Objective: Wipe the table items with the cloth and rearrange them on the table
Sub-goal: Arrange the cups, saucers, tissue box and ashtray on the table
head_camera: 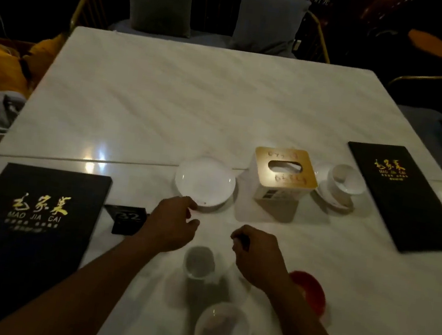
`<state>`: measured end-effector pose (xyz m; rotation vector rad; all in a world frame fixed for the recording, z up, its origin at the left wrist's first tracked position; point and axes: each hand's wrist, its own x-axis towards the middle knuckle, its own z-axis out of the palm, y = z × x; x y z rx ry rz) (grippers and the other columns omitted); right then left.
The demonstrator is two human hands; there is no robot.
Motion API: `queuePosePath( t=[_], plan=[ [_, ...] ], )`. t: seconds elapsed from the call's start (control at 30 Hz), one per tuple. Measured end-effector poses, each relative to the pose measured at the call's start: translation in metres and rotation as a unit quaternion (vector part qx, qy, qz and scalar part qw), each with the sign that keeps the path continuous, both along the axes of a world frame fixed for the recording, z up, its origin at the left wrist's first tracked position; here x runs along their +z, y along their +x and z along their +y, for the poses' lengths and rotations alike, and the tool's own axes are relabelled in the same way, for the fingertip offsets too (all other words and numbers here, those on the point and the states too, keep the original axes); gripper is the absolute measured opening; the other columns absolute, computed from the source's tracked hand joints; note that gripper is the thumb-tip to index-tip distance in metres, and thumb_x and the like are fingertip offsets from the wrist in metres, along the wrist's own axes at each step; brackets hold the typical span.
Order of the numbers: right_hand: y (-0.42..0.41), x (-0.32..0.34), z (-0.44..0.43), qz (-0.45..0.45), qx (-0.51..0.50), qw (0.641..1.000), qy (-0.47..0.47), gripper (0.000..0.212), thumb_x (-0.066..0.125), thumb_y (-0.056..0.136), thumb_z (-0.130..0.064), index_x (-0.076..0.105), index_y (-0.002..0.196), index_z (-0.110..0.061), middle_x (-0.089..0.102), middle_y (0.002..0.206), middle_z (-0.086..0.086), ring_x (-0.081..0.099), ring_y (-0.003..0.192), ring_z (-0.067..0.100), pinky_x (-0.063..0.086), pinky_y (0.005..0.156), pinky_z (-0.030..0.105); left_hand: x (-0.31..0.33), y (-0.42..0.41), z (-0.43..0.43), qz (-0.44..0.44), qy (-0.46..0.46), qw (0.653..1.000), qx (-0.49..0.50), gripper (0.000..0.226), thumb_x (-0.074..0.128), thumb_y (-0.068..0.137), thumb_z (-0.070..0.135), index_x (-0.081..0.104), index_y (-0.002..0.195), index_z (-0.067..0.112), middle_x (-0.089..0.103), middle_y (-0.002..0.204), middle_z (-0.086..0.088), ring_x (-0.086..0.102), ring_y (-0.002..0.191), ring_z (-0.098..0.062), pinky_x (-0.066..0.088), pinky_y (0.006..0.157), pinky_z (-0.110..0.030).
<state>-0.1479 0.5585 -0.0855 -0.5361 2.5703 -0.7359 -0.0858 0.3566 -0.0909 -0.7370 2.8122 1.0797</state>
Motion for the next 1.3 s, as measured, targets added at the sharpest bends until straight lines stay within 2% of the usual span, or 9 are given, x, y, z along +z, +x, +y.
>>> queuePosePath(
  t=[0.17,0.3,0.5,0.6,0.7,0.83,0.97,1.1,1.3],
  plan=[
    [0.049,-0.005,0.05,0.016,-0.05,0.998,0.032,0.015,0.059,0.093,-0.021,0.069,0.105,-0.021,0.072,0.1,-0.004,0.065,0.086,0.013,0.051,0.077,0.025,-0.011,0.055,0.018,-0.019,0.028,0.999,0.041,0.04,0.069,0.088,0.035,0.058,0.124,0.022,0.064,0.099,0.003,0.06,0.088,-0.012,0.051,0.081,-0.028],
    [0.075,-0.022,0.073,0.025,-0.089,0.995,0.039,0.018,0.063,0.093,-0.022,0.068,0.11,-0.022,0.07,0.106,-0.005,0.06,0.084,0.006,0.044,0.074,0.017,-0.018,0.088,0.031,-0.025,0.053,0.997,0.055,0.044,0.069,0.089,0.031,0.053,0.129,0.02,0.063,0.103,-0.001,0.056,0.089,-0.012,0.044,0.078,-0.023],
    [0.099,-0.033,0.081,-0.036,-0.091,0.994,0.056,0.027,0.064,0.091,-0.04,0.063,0.116,-0.028,0.065,0.102,-0.01,0.058,0.087,0.0,0.04,0.068,0.012,-0.021,0.112,0.061,-0.112,0.113,0.983,0.088,0.028,0.063,0.09,0.038,0.05,0.106,0.02,0.064,0.096,0.0,0.063,0.086,-0.015,0.052,0.072,-0.028],
    [0.107,-0.035,0.083,-0.065,-0.097,0.992,0.053,0.025,0.063,0.091,-0.031,0.065,0.115,-0.026,0.064,0.091,-0.013,0.061,0.081,0.0,0.044,0.066,0.012,-0.023,0.121,0.085,-0.166,0.207,0.959,0.096,0.022,0.061,0.089,0.039,0.057,0.094,0.018,0.065,0.096,-0.002,0.068,0.085,-0.02,0.061,0.073,-0.035],
    [0.113,-0.036,0.084,-0.069,-0.112,0.99,0.04,0.02,0.061,0.092,-0.021,0.07,0.109,-0.025,0.067,0.087,-0.014,0.063,0.076,0.0,0.048,0.064,0.012,-0.019,0.125,0.106,-0.199,0.289,0.931,0.098,0.02,0.062,0.091,0.036,0.056,0.101,0.02,0.062,0.103,-0.007,0.07,0.084,-0.024,0.062,0.061,-0.031],
    [0.116,-0.033,0.083,-0.053,-0.111,0.992,0.033,0.021,0.061,0.092,-0.015,0.073,0.108,-0.022,0.073,0.102,-0.006,0.062,0.082,0.001,0.05,0.073,0.014,-0.014,0.12,0.118,-0.184,0.29,0.936,0.081,0.017,0.063,0.089,0.033,0.056,0.1,0.021,0.062,0.099,-0.004,0.069,0.084,-0.024,0.062,0.059,-0.029],
    [0.101,-0.013,0.082,-0.022,-0.109,0.994,0.019,0.024,0.059,0.095,-0.015,0.07,0.116,-0.016,0.073,0.106,-0.001,0.054,0.068,-0.002,0.042,0.057,0.008,0.004,0.105,0.114,-0.152,0.26,0.952,0.062,0.02,0.061,0.088,0.03,0.057,0.105,0.021,0.064,0.095,-0.004,0.07,0.08,-0.023,0.062,0.06,-0.031],
    [0.073,0.018,0.073,0.003,-0.146,0.989,-0.035,0.022,0.062,0.092,-0.018,0.069,0.113,-0.018,0.067,0.085,-0.012,0.058,0.066,-0.004,0.043,0.057,0.008,0.027,0.08,0.093,-0.083,0.238,0.966,0.059,0.018,0.067,0.083,0.026,0.062,0.101,0.025,0.07,0.086,-0.006,0.072,0.07,-0.021,0.063,0.062,-0.038],
    [0.016,0.038,0.026,0.02,-0.209,0.97,-0.12,0.019,0.066,0.093,-0.029,0.069,0.108,-0.019,0.067,0.092,-0.009,0.064,0.084,0.008,0.056,0.08,0.029,0.042,0.031,0.054,0.045,0.22,0.968,0.114,0.033,0.07,0.081,0.021,0.063,0.109,0.036,0.069,0.094,0.008,0.069,0.086,-0.015,0.061,0.08,-0.043]
  ],
)
